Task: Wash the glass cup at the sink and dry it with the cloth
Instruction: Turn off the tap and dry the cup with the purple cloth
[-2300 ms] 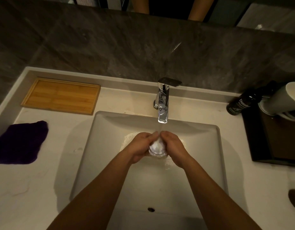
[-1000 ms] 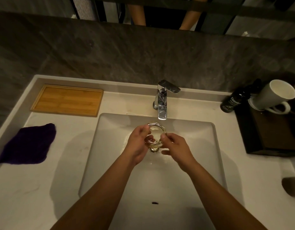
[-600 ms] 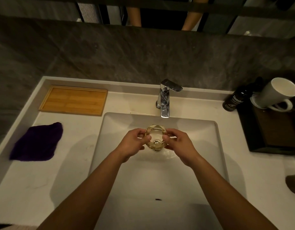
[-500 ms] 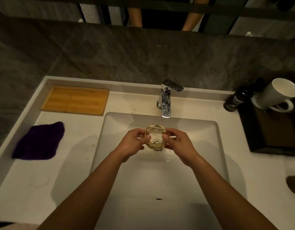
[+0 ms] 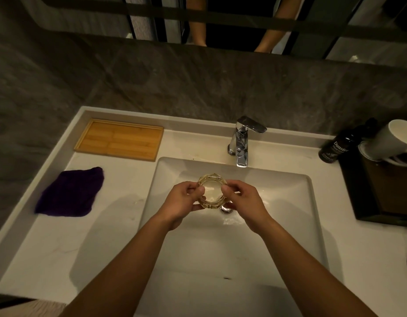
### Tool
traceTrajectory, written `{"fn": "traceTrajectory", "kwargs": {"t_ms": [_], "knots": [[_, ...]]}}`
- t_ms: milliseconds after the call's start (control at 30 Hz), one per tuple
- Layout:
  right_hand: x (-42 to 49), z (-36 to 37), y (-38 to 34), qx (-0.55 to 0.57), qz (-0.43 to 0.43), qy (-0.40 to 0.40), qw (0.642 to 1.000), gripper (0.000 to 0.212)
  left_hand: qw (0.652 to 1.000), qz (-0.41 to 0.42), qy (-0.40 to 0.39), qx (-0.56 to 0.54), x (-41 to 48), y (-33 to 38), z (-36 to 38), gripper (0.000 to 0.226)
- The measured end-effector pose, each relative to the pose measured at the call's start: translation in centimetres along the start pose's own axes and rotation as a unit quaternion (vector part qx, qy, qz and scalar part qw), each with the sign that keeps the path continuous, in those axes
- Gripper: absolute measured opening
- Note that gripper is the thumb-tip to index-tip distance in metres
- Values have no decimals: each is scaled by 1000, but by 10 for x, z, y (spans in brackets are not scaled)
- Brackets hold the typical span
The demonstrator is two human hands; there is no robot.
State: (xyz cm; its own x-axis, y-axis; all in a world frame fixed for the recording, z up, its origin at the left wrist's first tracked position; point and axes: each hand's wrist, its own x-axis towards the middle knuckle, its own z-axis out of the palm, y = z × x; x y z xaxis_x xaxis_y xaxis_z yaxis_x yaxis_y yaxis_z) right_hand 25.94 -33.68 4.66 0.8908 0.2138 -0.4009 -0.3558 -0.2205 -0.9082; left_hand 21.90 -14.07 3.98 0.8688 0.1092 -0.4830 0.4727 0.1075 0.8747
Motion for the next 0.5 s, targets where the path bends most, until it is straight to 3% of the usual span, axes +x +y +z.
{"fn": "traceTrajectory", "kwargs": {"t_ms": [67, 167, 300, 367, 500], "knots": [[-2, 3, -4, 51, 35, 4, 998, 30, 1000, 16, 13, 5, -3, 0, -5, 21], [-3, 2, -11, 104, 166, -12, 980, 59, 999, 46, 25, -8, -11, 3, -15, 18], [-2, 9, -19, 165, 318, -143, 923, 85, 995, 94, -16, -2, -19, 4, -32, 35], [0, 18, -22, 226, 355, -169, 891, 76, 993, 107, -40, 16, -21, 1, -41, 44], [-3, 34, -27, 330, 370, -132, 858, 39, 992, 102, -68, 23, -30, 1, -53, 51]]}}
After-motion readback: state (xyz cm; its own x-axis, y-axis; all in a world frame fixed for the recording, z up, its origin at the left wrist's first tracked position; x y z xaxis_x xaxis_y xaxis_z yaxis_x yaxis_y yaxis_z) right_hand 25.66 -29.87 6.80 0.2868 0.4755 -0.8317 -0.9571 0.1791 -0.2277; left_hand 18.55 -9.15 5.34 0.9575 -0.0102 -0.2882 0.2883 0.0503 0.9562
